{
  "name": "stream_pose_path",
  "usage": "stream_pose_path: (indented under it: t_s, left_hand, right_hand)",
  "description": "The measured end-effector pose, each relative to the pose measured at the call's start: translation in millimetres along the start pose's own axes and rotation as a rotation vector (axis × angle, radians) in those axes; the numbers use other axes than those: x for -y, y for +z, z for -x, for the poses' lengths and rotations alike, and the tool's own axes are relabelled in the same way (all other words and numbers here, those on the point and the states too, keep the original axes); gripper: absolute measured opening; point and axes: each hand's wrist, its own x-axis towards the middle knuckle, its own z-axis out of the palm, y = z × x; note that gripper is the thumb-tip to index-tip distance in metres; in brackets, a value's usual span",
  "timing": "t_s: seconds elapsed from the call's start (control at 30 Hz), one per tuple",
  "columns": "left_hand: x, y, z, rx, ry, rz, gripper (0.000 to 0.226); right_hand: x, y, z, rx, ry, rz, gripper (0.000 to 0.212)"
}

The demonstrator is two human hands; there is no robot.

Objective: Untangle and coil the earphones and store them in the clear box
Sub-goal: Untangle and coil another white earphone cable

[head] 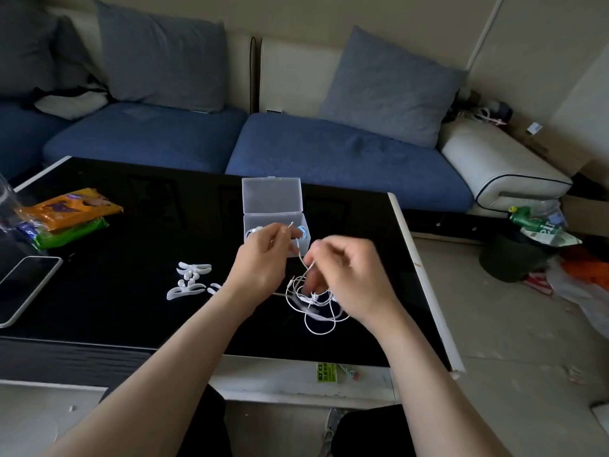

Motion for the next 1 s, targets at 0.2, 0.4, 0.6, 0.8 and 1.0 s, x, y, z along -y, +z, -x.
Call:
stream_pose_path:
  t_s: [0.2,0.4,0.6,0.8,1.0]
  left_hand:
    - [-15.6,-14.2,8.0,0.005,0.093,0.127,0.038]
    - [-19.9,-16.2,15.2,0.171,0.134,0.334,0.043]
    - [-24.3,-20.7,20.2,0.334,0.077,0.425,0.03]
    - [-25.1,-24.0,26.4,0.746,-0.072,0.452,0.028]
    - [-21.6,-22.1,30.5,1.141,-0.21,0.283,0.026]
  right_hand:
    - [-8.2,10.0,8.3,0.565,0.278,0.218,0.02]
    - [-18.8,11.0,-3.2,0.312,0.303,0.324,0.027]
    - [-12.2,3.1,-16.1,-0.029,0.824,-0.654,0.044]
    - [-26.3,-3.3,-19.5,-0.118,0.864,-0.59,0.032]
    - [-53.3,-9.0,-32.9,-0.201,0.92,-0.501,0.026]
